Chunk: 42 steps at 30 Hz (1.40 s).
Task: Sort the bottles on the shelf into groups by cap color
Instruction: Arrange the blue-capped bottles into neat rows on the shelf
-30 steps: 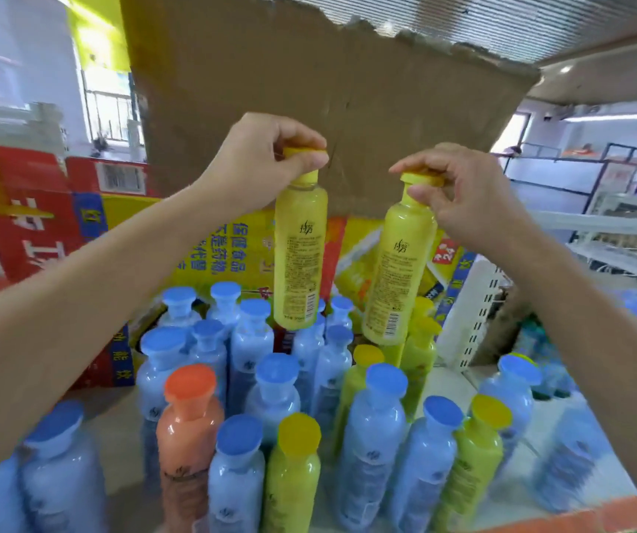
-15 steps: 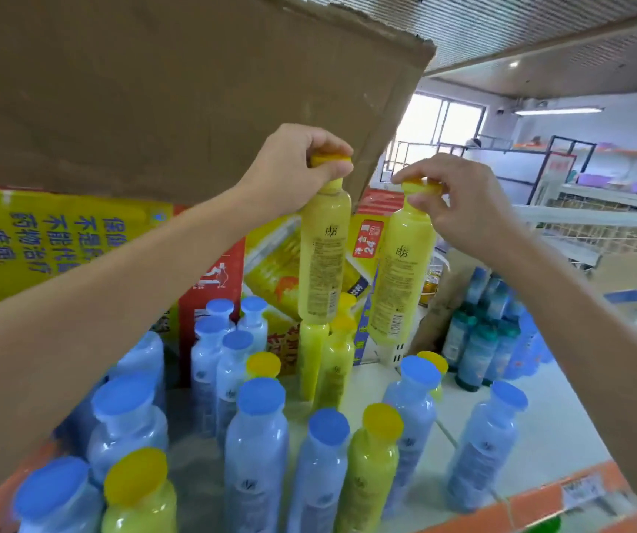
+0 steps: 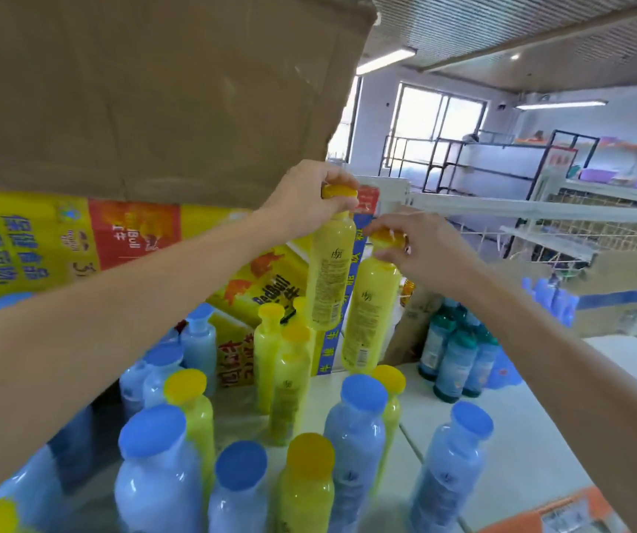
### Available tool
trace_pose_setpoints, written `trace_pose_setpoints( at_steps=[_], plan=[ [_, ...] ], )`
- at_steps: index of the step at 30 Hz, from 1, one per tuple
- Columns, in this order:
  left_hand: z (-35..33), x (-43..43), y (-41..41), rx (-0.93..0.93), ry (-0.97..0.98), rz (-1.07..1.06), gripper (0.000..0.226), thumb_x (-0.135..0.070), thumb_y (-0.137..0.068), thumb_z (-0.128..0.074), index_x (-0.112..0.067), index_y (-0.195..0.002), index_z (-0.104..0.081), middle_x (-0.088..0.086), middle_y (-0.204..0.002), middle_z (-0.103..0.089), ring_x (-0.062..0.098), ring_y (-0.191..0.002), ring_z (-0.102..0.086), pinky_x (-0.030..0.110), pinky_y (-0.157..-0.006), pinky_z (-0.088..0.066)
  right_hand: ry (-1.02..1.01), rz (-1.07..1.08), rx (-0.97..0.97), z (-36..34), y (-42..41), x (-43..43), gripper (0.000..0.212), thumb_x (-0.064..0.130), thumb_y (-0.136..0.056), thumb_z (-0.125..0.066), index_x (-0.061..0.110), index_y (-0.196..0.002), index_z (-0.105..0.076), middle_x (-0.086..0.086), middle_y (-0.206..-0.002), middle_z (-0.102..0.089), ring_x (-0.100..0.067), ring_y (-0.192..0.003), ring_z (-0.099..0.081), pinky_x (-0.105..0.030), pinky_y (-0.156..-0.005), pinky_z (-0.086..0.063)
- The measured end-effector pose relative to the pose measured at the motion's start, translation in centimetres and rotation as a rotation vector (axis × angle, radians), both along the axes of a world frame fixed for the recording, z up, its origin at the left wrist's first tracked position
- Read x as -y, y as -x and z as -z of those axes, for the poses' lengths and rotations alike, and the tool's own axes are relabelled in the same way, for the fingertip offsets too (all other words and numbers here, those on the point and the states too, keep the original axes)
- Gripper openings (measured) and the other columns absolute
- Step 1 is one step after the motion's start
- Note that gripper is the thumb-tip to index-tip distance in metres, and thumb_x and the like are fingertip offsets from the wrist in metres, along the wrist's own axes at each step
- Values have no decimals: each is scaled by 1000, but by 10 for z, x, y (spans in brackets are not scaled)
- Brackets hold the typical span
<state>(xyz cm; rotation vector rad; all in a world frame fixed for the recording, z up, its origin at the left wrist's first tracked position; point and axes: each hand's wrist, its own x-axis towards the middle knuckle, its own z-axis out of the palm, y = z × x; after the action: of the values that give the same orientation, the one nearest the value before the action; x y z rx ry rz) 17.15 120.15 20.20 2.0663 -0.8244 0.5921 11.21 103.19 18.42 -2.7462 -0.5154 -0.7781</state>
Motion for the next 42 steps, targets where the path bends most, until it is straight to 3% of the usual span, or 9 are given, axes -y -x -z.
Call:
trace_pose_setpoints(
  at_steps=[4, 7, 11, 18, 21, 25, 29, 36, 42],
  plan=[
    [14, 12, -7, -12, -46, -11, 25, -15, -81, -68, -13, -105, -67, 3, -107, -66, 11, -89, -57, 21, -81, -42, 41, 1, -69, 15, -7, 8, 28, 20, -81, -68, 21, -109, -64, 6, -99, -51, -10, -84, -43, -25, -78, -35],
    [25, 17, -11, -38, -78, -19, 27, -15, -79, -70, -12, -106, -67, 5, -110, -66, 17, -102, -59, 23, -84, -42, 62, 5, -121, 23, -9, 10, 29, 23, -80, -68, 24, -109, -63, 9, -100, -48, -10, -87, -44, -26, -80, -36],
    [44, 20, -13, -100, -173, -27, 32, -18, -80, -70, -13, -111, -65, 1, -115, -63, 10, -104, -53, 16, -84, -35, 106, 25, -184, 34, -12, 11, 30, 27, -81, -68, 25, -110, -62, 7, -111, -52, -16, -101, -51, -29, -83, -39],
    [88, 18, -23, -232, -401, -17, 37, -21, -78, -72, -12, -111, -62, 3, -111, -62, 12, -93, -53, 21, -77, -37, 108, -5, -256, 59, -16, 10, 29, 30, -77, -72, 26, -103, -63, 7, -96, -48, -11, -83, -44, -26, -72, -35],
    [105, 15, -28, -255, -504, -14, 36, -24, -77, -72, -12, -110, -62, 4, -107, -62, 14, -92, -52, 23, -74, -36, 104, -16, -296, 69, -18, 8, 30, 33, -74, -73, 27, -102, -62, 5, -97, -53, -12, -85, -47, -28, -72, -39],
    [115, 14, -28, -286, -562, 15, 32, -21, -77, -73, -11, -105, -61, 5, -104, -60, 15, -87, -51, 24, -71, -36, 112, -51, -324, 80, -21, 3, 33, 33, -74, -74, 23, -103, -63, 5, -98, -54, -10, -84, -44, -21, -62, -32],
    [122, 13, -26, -283, -608, 21, 30, -19, -76, -73, -10, -101, -59, 4, -100, -58, 11, -82, -45, 20, -65, -30, 133, -76, -355, 89, -25, -4, 35, 34, -72, -75, 23, -103, -63, 1, -106, -59, -10, -88, -45, -22, -64, -30],
    [126, 12, -30, -325, -585, -19, 34, -21, -75, -74, -13, -104, -58, 5, -110, -60, 13, -85, -48, 23, -70, -35, 144, -69, -436, 101, -28, -13, 44, 36, -69, -78, 20, -107, -63, -5, -105, -59, -21, -96, -54, -30, -77, -42],
    [120, 10, -30, -341, -625, 5, 26, -16, -80, -69, -13, -105, -64, 5, -109, -61, 22, -102, -55, 28, -79, -41, 93, -119, -451, 102, -25, -17, 46, 36, -67, -79, 21, -107, -64, 4, -93, -52, -11, -86, -46, -26, -72, -37]
  ],
)
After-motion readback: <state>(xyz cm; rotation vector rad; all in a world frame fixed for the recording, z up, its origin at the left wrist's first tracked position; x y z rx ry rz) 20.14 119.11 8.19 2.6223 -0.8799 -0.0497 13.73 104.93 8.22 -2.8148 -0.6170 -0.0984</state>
